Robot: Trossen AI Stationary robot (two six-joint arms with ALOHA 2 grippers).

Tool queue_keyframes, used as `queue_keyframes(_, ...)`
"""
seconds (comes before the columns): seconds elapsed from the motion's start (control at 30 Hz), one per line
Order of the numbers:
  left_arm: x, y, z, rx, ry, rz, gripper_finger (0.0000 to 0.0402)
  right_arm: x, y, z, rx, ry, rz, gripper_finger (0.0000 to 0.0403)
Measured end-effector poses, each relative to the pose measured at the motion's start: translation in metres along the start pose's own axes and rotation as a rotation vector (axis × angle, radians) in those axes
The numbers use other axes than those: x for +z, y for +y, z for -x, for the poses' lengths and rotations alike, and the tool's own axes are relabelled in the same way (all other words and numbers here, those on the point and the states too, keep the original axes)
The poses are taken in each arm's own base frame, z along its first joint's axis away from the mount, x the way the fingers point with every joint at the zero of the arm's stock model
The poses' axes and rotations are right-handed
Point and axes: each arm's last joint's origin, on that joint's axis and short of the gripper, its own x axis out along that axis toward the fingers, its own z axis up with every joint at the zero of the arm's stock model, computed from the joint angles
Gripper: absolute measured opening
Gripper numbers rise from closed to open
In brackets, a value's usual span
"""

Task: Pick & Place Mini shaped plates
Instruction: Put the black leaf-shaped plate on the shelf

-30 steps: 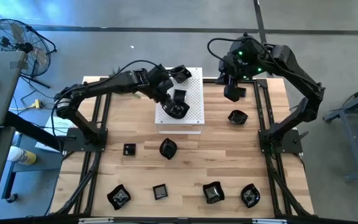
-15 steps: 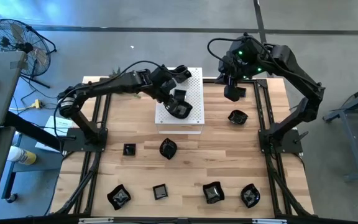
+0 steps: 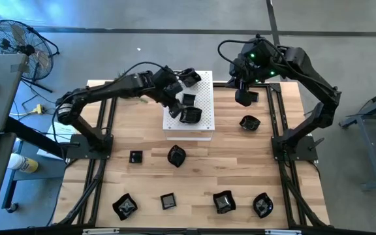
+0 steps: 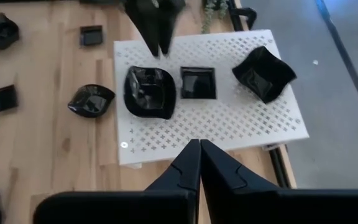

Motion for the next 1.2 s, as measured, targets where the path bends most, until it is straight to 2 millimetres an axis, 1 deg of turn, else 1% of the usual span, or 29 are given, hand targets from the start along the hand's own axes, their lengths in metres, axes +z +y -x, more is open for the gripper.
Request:
queue_keyframes(0.1,0.0,-0.005,0.025,0.02,-0.08,-0.063,0.0052,-0.002,0.0,0.006,-0.045,0.005,0.0,0.0002)
queue_keyframes(0.2,-0.003,-0.009,0.049,0.034,-0.222,-0.095,0.0025,-0.004,0.002,0.013,-0.052,-0.012,-0.019,0.0003)
queue_keyframes(0.27,-0.011,-0.009,0.06,0.02,-0.298,-0.113,0.0007,-0.005,0.003,0.018,-0.042,-0.026,-0.036,0.0004)
queue_keyframes(0.33,-0.022,-0.008,0.066,0.0,-0.379,-0.123,0.0005,-0.005,0.004,0.02,-0.03,-0.044,-0.053,0.0004)
queue_keyframes(0.4,-0.038,-0.005,0.07,-0.012,-0.43,-0.123,0.0009,-0.003,0.004,0.021,-0.016,-0.069,-0.071,0.0002)
queue_keyframes(0.5,-0.062,0.001,0.069,-0.034,-0.496,-0.077,0.0005,0.003,0.004,0.015,0.033,-0.141,-0.082,0.0002)
queue_keyframes(0.57,-0.078,0.006,0.065,-0.031,-0.529,-0.031,0.0002,0.007,0.003,0.005,0.077,-0.189,-0.088,0.0003)
queue_keyframes(0.67,-0.1,0.014,0.062,-0.018,-0.582,0.037,0.0002,0.01,0.0,-0.019,0.118,-0.234,-0.138,0.0004)
queue_keyframes(0.73,-0.113,0.018,0.06,-0.009,-0.607,0.073,0.0002,0.006,-0.001,-0.037,0.13,-0.22,-0.191,0.0004)
queue_keyframes(0.83,-0.128,0.023,0.058,0.005,-0.604,0.108,0.0002,-0.005,-0.002,-0.067,0.141,-0.168,-0.265,0.0007)
queue_keyframes(0.9,-0.135,0.025,0.058,0.003,-0.605,0.117,0.0002,-0.014,-0.003,-0.086,0.146,-0.142,-0.312,0.0015)
queue_keyframes(1.0,-0.14,0.027,0.058,0.014,-0.609,0.14,0.0002,-0.027,-0.003,-0.11,0.152,-0.111,-0.368,0.0037)
queue_keyframes(1.1,-0.14,0.027,0.058,0.014,-0.616,0.142,0.0002,-0.037,-0.003,-0.127,0.165,-0.101,-0.422,0.0065)
queue_keyframes(1.2,-0.14,0.026,0.058,0.008,-0.611,0.136,0.0002,-0.044,0.001,-0.139,0.185,-0.096,-0.448,0.0089)
